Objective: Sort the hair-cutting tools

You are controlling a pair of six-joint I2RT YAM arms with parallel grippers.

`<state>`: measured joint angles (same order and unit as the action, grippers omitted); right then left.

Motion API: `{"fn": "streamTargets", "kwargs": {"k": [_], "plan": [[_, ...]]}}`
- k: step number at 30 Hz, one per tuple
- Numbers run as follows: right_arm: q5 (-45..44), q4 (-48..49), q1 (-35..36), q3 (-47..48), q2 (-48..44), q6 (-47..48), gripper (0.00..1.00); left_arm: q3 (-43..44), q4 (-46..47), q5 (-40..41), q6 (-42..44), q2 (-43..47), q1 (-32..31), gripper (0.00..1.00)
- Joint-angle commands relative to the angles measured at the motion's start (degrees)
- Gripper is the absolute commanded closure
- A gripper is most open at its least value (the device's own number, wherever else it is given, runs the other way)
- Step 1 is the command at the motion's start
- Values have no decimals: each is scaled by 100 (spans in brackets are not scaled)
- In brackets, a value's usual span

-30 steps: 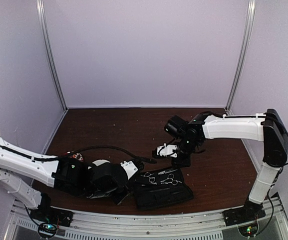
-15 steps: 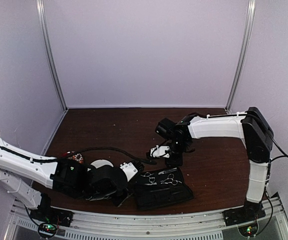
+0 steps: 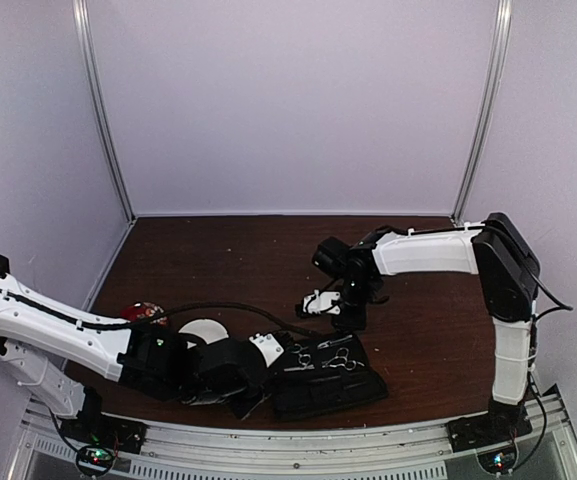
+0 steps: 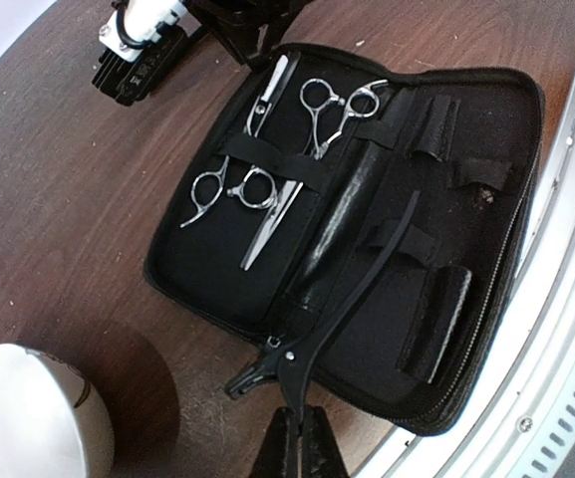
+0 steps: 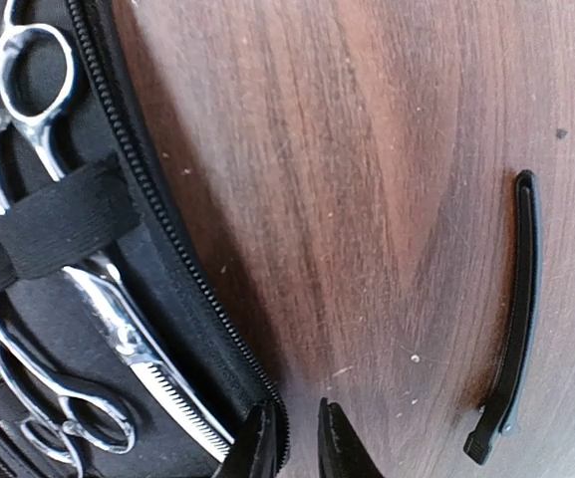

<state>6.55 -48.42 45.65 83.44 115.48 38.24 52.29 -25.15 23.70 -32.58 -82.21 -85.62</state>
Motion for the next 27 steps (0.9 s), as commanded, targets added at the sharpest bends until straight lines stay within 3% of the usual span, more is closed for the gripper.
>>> {"fn": "streamTargets", "kwargs": {"k": [1,3,6,11,17,27], "plan": [[-161,-60,-81,152,137,28,86,242,30,-76,-28,-90,-24,100],[-118,-74,-101,117,101,41,87,238,27,-89,-25,-93,-24,100],[-90,-132,-161,127,28,50,100,247,-20,-53,-34,-140,-24,100],[134,-197,-409,195,-436,-106,100,468,-461,199,-310,-346,-16,100],[146,213,-473,-370,-1349,-467,100,307,-438,-41,-576,-310,-10,100],[244,372,-482,-689,-1609,-660,100,305,-141,-96,-615,-940,318,100]]}}
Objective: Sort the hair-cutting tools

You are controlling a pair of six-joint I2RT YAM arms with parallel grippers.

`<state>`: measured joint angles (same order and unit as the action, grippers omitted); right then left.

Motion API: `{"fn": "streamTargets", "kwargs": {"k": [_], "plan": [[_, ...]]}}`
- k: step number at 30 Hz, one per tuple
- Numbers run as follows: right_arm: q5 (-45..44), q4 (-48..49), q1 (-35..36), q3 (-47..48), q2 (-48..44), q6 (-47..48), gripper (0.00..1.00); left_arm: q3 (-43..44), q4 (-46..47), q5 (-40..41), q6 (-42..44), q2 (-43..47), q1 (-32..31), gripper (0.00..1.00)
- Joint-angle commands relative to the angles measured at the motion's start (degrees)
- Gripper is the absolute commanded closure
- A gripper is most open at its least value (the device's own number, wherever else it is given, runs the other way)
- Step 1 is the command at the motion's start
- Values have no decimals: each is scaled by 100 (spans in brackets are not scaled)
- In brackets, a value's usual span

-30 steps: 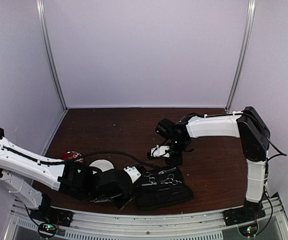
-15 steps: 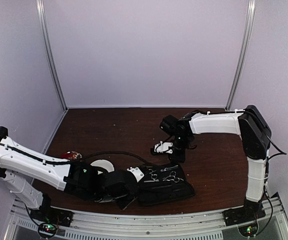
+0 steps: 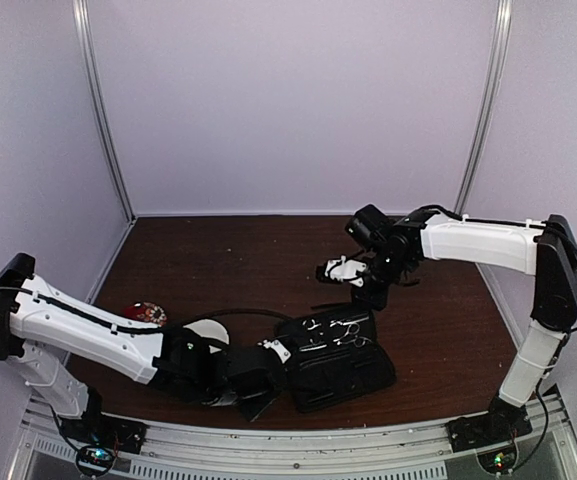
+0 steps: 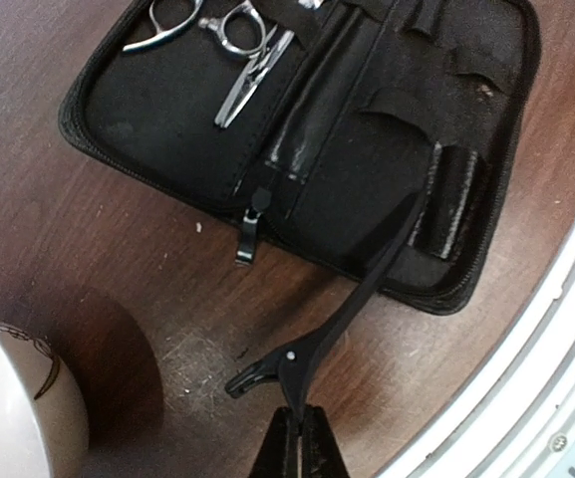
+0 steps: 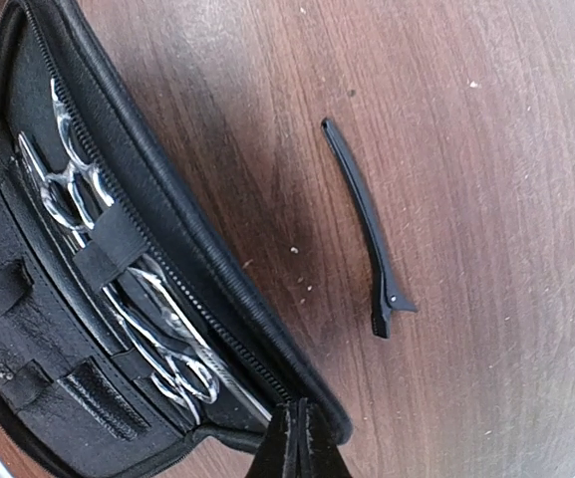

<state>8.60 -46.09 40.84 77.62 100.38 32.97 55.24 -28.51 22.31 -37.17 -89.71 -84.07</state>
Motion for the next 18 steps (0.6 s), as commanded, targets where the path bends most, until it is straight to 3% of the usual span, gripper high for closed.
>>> {"fn": "streamTargets", "kwargs": {"k": [1,10,18], "plan": [[37,161,2,-126,-131,-133,100,-20,257,60,-151,-228,196,100],[85,237,-14,-249,-280,-181,100,176,373,-133,-202,-654,321,100],[203,33,-111,-312,-399,-189,100,947,222,-710,348,-1386,455,100]]}}
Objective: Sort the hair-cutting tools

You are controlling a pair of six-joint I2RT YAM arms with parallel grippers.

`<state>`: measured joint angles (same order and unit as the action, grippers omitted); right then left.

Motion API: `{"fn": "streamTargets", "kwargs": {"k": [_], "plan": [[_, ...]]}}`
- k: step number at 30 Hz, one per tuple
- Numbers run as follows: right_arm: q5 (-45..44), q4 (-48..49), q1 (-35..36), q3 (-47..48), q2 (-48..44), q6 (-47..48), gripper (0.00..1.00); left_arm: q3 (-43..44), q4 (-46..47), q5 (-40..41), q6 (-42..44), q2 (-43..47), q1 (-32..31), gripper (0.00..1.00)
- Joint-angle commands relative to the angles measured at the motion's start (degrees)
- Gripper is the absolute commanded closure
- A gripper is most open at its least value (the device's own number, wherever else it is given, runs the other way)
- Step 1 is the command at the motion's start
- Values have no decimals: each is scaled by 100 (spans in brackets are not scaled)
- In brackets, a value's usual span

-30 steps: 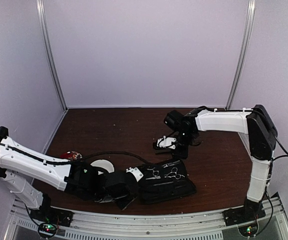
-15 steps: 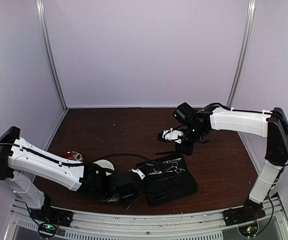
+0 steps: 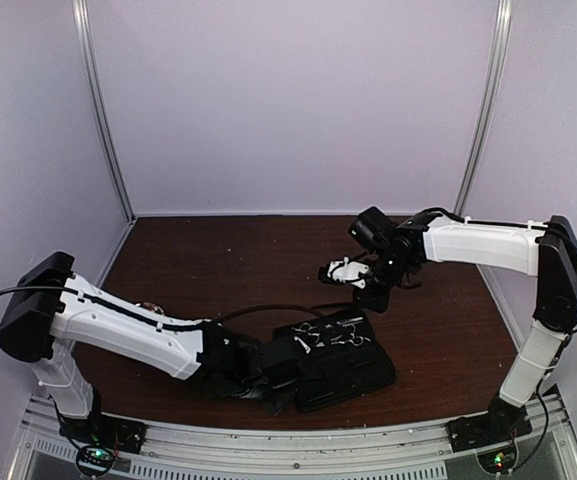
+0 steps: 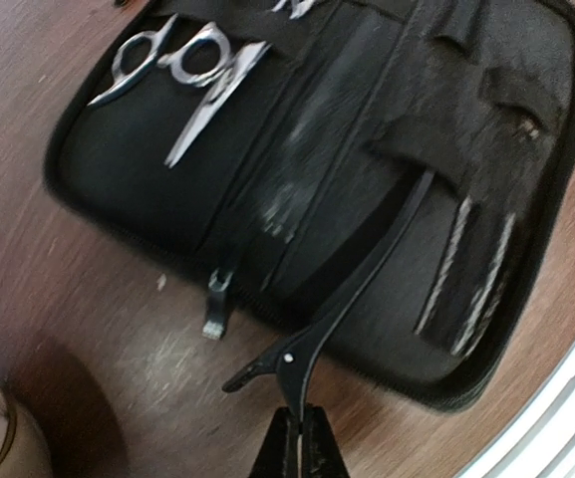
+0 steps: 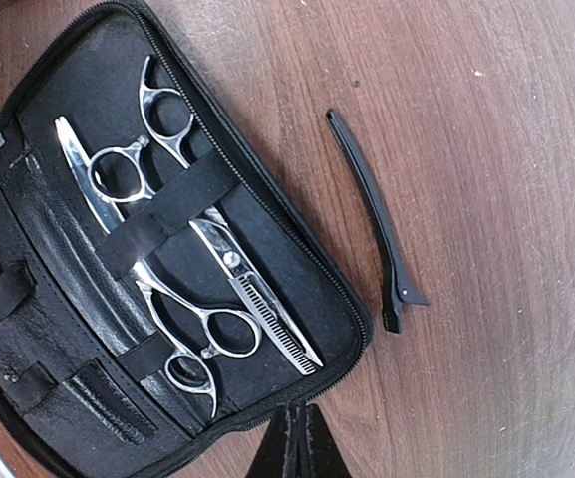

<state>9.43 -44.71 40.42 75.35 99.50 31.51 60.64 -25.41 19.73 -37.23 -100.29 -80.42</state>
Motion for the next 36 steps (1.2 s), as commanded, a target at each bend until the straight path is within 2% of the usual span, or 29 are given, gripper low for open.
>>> {"fn": "streamTargets", "kwargs": {"k": [1,2,7,10,13,17,22,30,36], "plan": [[121,-183,-70,-157,-385,5,100,493,-125,-547,414,-413,121,100],[113,-239,-70,-275,-490,57,97,588,-169,-658,467,-512,166,100],[113,-531,-99,-879,-1185,-150,69,976,-362,-1035,577,-917,322,100],[576,-802,-190,-991,-1412,-544,62,1218,-498,-1189,705,-1142,358,100],[998,-895,-254,-1201,-1431,-818,60,1377,-638,-1279,778,-1268,372,95],[1061,-850,-257,-1480,-1423,-825,60,1220,-549,-1361,859,-941,369,90],[1136,-849,-254,-1618,-1315,-778,59,1265,-696,-1489,1067,-853,399,100],[1142,-750,-255,-1664,-1040,-928,59,1165,-652,-1620,956,-860,440,100],[1265,-771,-254,-1717,-871,-894,58,1075,-777,-1645,183,-760,482,100]]}}
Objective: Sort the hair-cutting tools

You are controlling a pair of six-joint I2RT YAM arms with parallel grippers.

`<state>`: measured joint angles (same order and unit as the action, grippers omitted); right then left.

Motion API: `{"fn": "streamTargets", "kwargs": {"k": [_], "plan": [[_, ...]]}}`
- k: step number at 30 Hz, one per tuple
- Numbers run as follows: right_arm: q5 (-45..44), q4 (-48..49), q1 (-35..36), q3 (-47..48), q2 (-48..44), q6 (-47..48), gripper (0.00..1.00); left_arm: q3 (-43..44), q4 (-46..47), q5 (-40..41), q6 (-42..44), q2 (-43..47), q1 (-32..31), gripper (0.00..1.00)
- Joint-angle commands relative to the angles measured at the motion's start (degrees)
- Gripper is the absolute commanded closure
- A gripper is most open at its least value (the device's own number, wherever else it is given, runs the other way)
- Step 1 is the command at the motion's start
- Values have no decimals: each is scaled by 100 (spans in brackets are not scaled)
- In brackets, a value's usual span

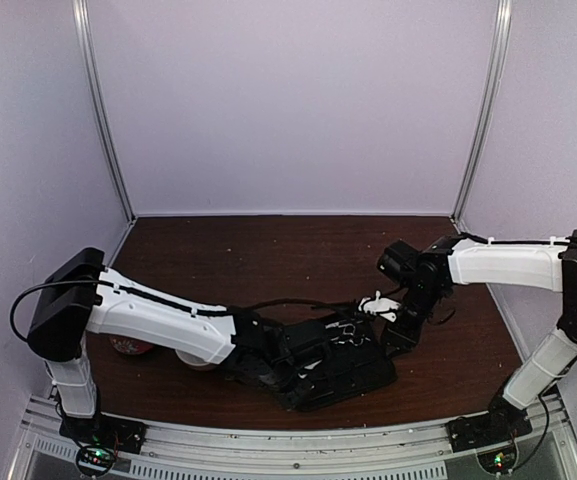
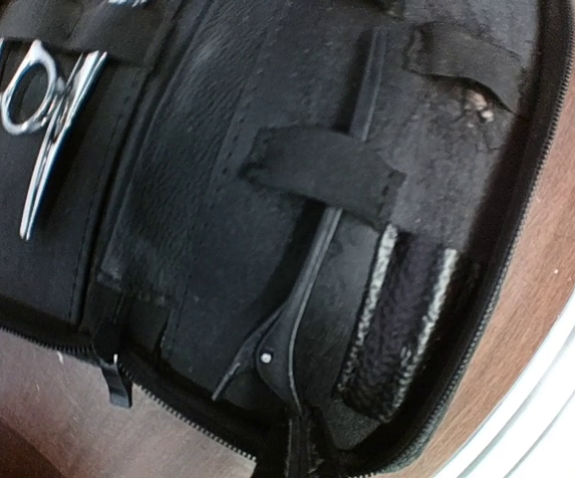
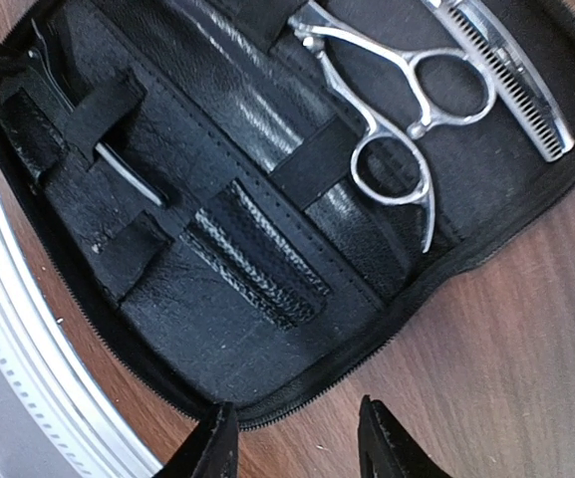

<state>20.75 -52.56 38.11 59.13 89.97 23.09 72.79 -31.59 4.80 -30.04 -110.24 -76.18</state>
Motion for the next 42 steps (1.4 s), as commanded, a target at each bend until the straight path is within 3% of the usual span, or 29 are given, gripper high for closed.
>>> {"fn": "streamTargets", "kwargs": {"k": [1,19,33,42], "plan": [[173,14,-23,-99,95,-39,58,-126,-126,-154,-595,226,66,100],[234,89,-23,-146,360,-78,57,701,0,-521,130,-569,200,100],[26,114,-31,-152,566,-58,56,-317,97,-413,-62,231,200,100],[17,146,-31,-162,603,-50,56,88,295,-614,579,-129,203,100]]}}
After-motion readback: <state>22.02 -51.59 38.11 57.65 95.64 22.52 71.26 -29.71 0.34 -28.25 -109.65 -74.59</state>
